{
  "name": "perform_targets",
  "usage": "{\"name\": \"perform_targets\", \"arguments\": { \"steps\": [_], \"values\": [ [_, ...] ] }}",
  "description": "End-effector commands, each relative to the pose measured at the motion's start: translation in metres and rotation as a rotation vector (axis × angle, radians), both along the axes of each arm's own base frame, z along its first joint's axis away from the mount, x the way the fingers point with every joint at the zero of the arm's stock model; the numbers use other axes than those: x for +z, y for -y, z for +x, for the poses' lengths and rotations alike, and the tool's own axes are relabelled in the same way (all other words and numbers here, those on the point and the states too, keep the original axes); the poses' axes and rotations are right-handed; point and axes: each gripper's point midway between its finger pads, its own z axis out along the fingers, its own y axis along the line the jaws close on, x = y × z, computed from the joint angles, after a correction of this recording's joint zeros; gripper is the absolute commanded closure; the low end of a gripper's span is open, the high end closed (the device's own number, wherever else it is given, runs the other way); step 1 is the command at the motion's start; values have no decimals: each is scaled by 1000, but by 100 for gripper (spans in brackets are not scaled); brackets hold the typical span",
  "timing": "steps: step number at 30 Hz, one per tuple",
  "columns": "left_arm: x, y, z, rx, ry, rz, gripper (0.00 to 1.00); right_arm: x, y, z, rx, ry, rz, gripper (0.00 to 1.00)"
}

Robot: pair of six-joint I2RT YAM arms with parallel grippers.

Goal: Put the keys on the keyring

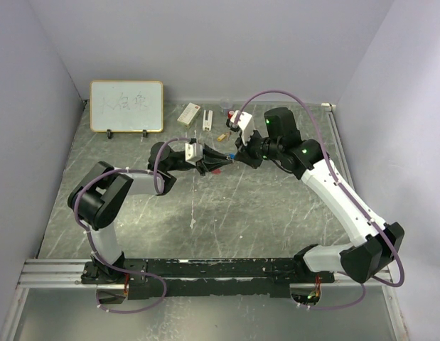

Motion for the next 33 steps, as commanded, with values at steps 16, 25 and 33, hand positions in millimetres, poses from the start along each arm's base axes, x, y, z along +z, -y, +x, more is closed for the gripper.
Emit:
{"name": "perform_targets", "arguments": {
  "steps": [16, 25, 33],
  "values": [
    [3, -12, -6, 13, 16, -10, 76, 27, 4, 4, -46, 96, 41, 100],
    [8, -18, -3, 31, 4, -34, 80, 26, 7, 6, -61, 103, 36, 100],
    [13, -23, -4, 33, 10, -53, 82, 23, 7, 6, -62, 97, 36, 100]
  ]
}}
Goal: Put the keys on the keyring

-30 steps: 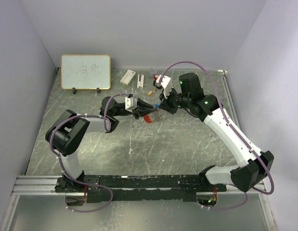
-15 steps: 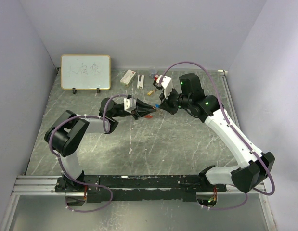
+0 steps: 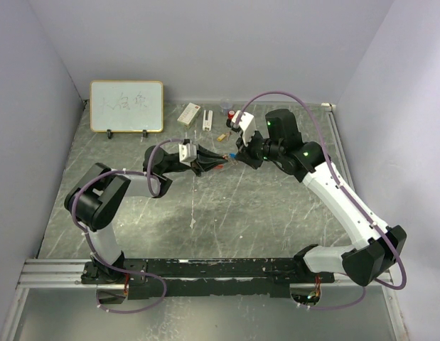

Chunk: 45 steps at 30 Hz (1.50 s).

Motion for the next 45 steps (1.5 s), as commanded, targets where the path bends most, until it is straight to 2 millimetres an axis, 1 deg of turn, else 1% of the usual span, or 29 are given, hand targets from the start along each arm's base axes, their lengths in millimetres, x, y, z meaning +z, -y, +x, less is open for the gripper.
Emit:
{"name": "perform_targets", "arguments": {
  "steps": [1, 5, 14, 24, 27, 30, 32, 38, 45],
  "values": [
    [11, -9, -5, -7, 27, -28, 81, 20, 2, 6, -24, 79, 33, 100],
    [14, -8, -10, -35, 34, -39, 80, 21, 1, 6, -21, 77, 38, 100],
    [11, -7, -18, -95, 27, -41, 78, 24, 0, 6, -19, 83, 45, 100],
    [10, -6, -18, -103, 12, -43, 75, 29, -3, 8, -13, 98, 64, 100],
    [10, -6, -15, -86, 3, -42, 79, 29, -3, 8, -14, 102, 64, 100],
    [10, -6, -11, -63, -2, -41, 89, 27, -2, 8, -17, 100, 62, 100],
    [12, -7, -9, -48, -2, -43, 92, 25, -1, 8, -20, 98, 59, 100],
    [20, -10, 3, 33, -28, -57, 93, 16, 1, 8, -38, 82, 49, 100],
    [34, -15, 11, 98, -38, -77, 93, -1, 4, 8, -68, 39, 32, 100]
  ]
}}
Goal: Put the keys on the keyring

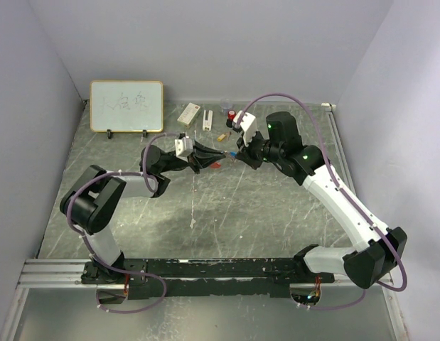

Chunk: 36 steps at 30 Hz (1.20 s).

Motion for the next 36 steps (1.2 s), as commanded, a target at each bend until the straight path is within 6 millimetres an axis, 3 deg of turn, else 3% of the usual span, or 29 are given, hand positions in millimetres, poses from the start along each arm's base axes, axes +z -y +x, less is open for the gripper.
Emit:
{"name": "perform_targets", "arguments": {
  "steps": [1, 17, 25, 26, 27, 28, 30, 36],
  "values": [
    [22, -7, 5, 61, 27, -37, 93, 0, 4, 3, -36, 12, 12, 100],
    [36, -21, 2, 42, 13, -108, 93, -21, 18, 21, -152, -43, -12, 100],
    [41, -27, 7, 52, -5, -124, 93, -31, 15, 22, -165, -94, -15, 100],
    [41, -27, 9, 60, -7, -120, 93, -29, 17, 23, -179, -90, -12, 97],
    [41, -28, 11, 67, -19, -116, 93, -25, 18, 25, -195, -80, -7, 82],
    [41, -28, 14, 85, 2, -109, 93, -20, 20, 25, -211, -64, 3, 74],
    [41, -28, 17, 100, -1, -97, 93, -5, 24, 27, -235, -11, 32, 64],
    [36, -24, 18, 76, -30, -57, 93, 35, 15, 16, -139, 116, 122, 58]
  ]
}}
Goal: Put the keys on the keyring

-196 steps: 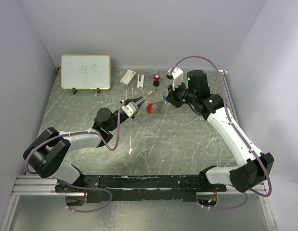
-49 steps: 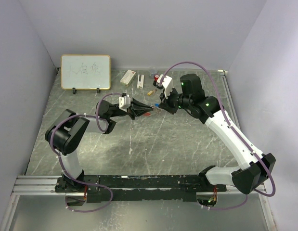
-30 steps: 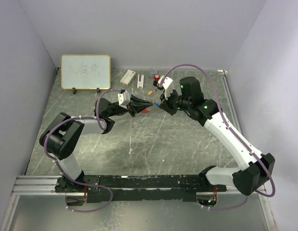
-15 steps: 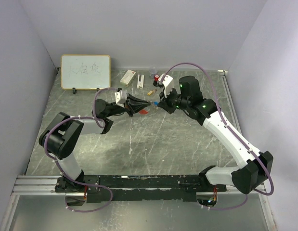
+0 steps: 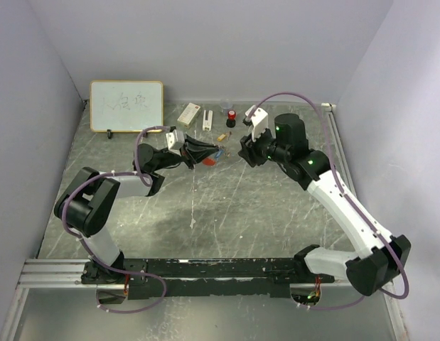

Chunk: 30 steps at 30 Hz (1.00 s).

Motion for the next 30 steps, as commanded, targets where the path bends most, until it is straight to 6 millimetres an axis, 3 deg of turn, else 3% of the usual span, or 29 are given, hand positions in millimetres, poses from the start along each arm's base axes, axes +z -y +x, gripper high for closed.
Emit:
{"name": "perform_targets", "arguments": {
  "steps": [1, 15, 30],
  "values": [
    [20, 0, 1, -12, 44, -2, 93, 40, -7, -4, 60, 128, 66, 57],
    [14, 10, -5, -113, -19, 54, 93, 42, -43, 3, 218, 102, 107, 61],
    [5, 20, -7, -171, -61, 101, 93, 38, -64, 4, 291, 80, 118, 65]
  ]
}}
